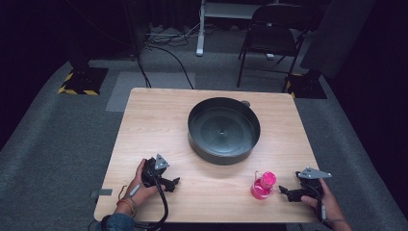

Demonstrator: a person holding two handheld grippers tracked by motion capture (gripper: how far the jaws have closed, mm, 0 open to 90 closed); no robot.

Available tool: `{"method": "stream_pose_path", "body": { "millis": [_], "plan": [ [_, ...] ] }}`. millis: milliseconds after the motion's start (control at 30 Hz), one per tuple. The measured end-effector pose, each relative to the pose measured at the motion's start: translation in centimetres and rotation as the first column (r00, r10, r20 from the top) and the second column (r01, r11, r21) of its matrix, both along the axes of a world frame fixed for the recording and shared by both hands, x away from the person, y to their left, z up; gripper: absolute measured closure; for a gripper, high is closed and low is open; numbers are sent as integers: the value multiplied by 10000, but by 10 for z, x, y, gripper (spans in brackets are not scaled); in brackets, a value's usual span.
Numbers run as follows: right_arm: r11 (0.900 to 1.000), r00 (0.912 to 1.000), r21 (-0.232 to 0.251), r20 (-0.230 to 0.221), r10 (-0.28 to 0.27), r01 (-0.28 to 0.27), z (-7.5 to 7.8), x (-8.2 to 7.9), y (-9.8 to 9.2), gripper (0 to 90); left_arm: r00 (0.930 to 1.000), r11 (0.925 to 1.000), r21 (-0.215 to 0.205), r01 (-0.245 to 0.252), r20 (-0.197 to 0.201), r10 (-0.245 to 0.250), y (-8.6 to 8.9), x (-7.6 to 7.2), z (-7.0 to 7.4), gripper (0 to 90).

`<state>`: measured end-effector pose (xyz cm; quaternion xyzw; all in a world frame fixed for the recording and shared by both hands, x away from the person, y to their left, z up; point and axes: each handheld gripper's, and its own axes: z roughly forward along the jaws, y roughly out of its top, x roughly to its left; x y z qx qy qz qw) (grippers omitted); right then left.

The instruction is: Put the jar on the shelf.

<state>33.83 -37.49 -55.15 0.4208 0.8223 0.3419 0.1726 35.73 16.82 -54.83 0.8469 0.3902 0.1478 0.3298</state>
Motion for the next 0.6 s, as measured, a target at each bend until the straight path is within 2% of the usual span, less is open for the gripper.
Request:
{"method": "stream_pose_path", "body": {
  "millis": [600],
  "plan": [
    [10000,10000,-52,-66,75,-75,1,-1,-1,0,10000,10000,22,-46,10,46,0,0,0,1]
  ]
}}
